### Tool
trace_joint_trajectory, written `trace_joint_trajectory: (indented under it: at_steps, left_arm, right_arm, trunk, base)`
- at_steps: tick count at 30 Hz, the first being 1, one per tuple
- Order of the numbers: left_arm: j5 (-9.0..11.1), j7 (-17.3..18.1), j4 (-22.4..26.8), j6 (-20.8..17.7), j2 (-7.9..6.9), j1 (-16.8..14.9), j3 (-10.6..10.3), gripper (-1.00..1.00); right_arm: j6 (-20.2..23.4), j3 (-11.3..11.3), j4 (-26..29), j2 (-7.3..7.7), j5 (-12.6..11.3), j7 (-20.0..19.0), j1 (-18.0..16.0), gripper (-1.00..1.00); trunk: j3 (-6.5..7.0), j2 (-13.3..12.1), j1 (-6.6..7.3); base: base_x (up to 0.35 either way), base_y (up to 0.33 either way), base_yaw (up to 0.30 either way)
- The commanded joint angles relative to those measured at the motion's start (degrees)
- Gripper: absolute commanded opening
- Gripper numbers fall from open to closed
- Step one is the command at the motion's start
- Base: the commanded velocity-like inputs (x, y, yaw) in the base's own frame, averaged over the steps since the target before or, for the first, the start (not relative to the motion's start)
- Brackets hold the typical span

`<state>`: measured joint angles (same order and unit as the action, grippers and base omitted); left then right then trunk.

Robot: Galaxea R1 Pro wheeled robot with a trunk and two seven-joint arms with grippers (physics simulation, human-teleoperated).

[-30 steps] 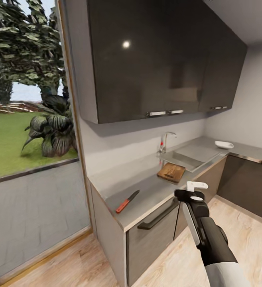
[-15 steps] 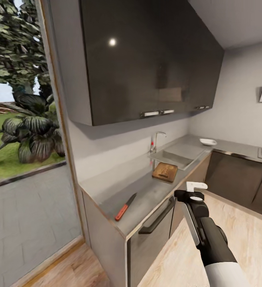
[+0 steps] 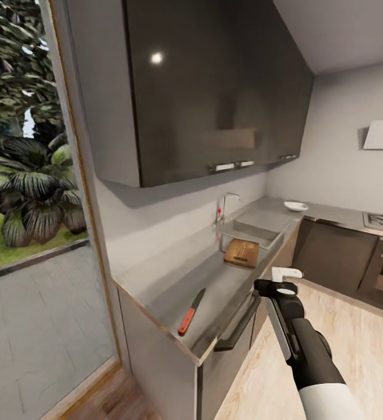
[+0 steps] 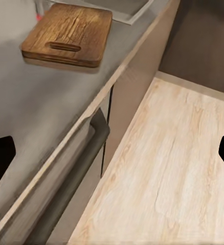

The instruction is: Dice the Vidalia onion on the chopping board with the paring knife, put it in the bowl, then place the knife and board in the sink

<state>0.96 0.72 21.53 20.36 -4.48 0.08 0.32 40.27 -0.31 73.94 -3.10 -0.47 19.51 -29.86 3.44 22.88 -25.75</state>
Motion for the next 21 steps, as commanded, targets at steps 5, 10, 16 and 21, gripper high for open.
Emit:
trace_joint_trajectory:
  at_steps: [5, 10, 16, 21]
  left_arm:
    - [0.10, 0.08, 0.00, 0.12, 0.00, 0.01, 0.01, 1.00]
    - [0.10, 0.08, 0.00, 0.12, 0.00, 0.01, 0.03, 1.00]
    - [0.10, 0.08, -0.04, 0.12, 0.00, 0.01, -0.04, 1.00]
    - [0.05, 0.08, -0.04, 0.12, 0.00, 0.01, -0.12, 1.00]
  right_arm:
    - [0.25, 0.04, -0.85, -0.06, -0.05, 0.18, -0.02, 1.00]
    - [0.25, 0.05, -1.04, -0.06, -0.12, 0.18, -0.02, 1.00]
    - [0.28, -0.06, -1.06, -0.06, -0.14, 0.18, -0.02, 1.00]
    - [0.33, -0.32, -1.07, 0.10, -0.07, 0.21, -0.02, 1.00]
  trunk:
    - [-0.06, 0.04, -0.03]
    - [-0.14, 0.04, -0.03]
    - [-0.16, 0.04, -0.03]
    - [-0.16, 0.04, -0.03]
  base:
    - [0.116, 0.278, 0.099]
    - [0.116, 0.278, 0.112]
    - [0.098, 0.181, 0.016]
    - [0.020, 0.030, 0.002]
